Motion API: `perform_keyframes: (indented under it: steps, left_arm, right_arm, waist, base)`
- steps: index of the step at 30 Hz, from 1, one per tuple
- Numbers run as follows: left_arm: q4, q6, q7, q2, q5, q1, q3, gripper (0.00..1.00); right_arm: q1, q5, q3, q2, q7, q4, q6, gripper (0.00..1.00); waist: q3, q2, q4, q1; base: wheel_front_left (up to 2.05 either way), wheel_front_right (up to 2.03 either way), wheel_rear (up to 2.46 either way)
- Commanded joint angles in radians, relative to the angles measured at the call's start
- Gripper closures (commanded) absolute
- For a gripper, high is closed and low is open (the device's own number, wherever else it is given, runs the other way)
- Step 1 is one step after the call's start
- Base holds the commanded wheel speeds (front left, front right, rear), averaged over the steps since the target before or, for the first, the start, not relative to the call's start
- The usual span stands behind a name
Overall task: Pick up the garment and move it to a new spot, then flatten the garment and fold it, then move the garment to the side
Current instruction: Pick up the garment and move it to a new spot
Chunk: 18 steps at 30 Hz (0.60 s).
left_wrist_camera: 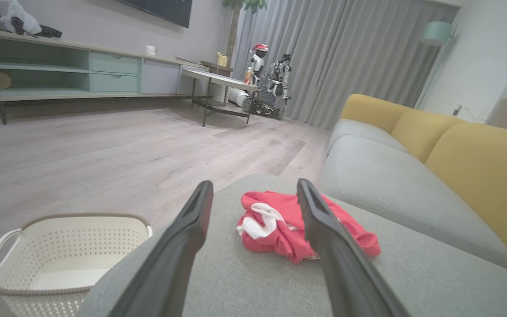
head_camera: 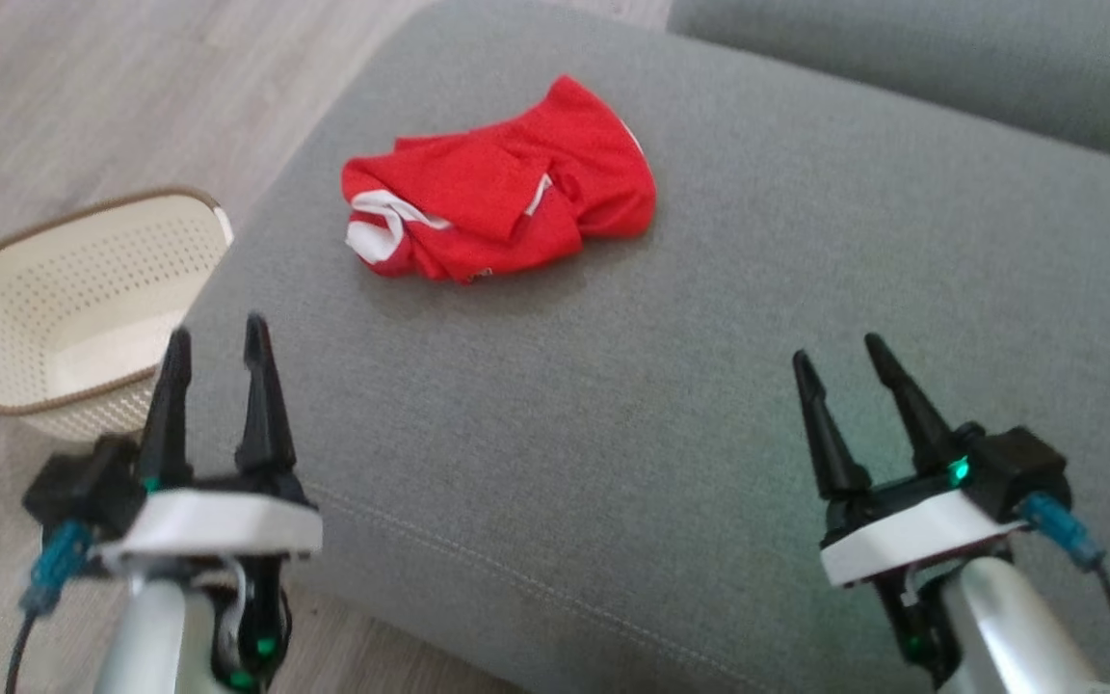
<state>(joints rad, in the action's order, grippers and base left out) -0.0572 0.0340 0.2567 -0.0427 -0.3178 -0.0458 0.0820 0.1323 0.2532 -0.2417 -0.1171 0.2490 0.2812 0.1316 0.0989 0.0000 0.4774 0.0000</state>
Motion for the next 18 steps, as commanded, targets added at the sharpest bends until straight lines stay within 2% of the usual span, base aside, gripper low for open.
perform_keyframes:
  steps: [1, 8, 11, 12, 18]
  left_arm:
    - [0.006, -0.018, 0.005, -0.008, 0.010, -0.089, -0.043, 0.00]
    - [-0.211, -0.093, 0.002, -0.023, 0.030, -0.259, -0.046, 0.00]
    - [-0.328, -0.098, -0.049, -0.043, 0.021, -0.356, -0.047, 0.00]
    - [-0.328, -0.098, -0.049, -0.043, 0.021, -0.356, -0.047, 0.00]
    - [-0.486, -0.135, -0.116, -0.071, -0.016, -0.545, -0.029, 0.00]
  right_arm:
    - [0.041, -0.013, -0.002, -0.023, -0.007, -0.054, -0.001, 0.00]
    - [0.085, -0.044, 0.110, -0.059, -0.030, -0.180, -0.001, 0.00]
    - [0.106, -0.063, 0.148, -0.078, -0.061, -0.260, -0.001, 0.00]
    - [0.106, -0.063, 0.148, -0.078, -0.061, -0.260, -0.001, 0.00]
    - [0.138, -0.080, 0.196, -0.109, -0.126, -0.403, -0.001, 0.00]
  waist:
    - [0.050, 0.0000, -0.019, 0.0000]
    - [0.161, 0.0000, -0.059, 0.0000]
    - [0.215, 0.0000, -0.077, 0.0000]
    - [0.215, 0.0000, -0.077, 0.0000]
    - [0.313, 0.0000, -0.115, 0.0000]
  base:
    - [0.00, 0.00, 0.00]
    - [0.00, 0.00, 0.00]
    - [0.00, 0.00, 0.00]
    - [0.00, 0.00, 0.00]
    - [0.00, 0.00, 0.00]
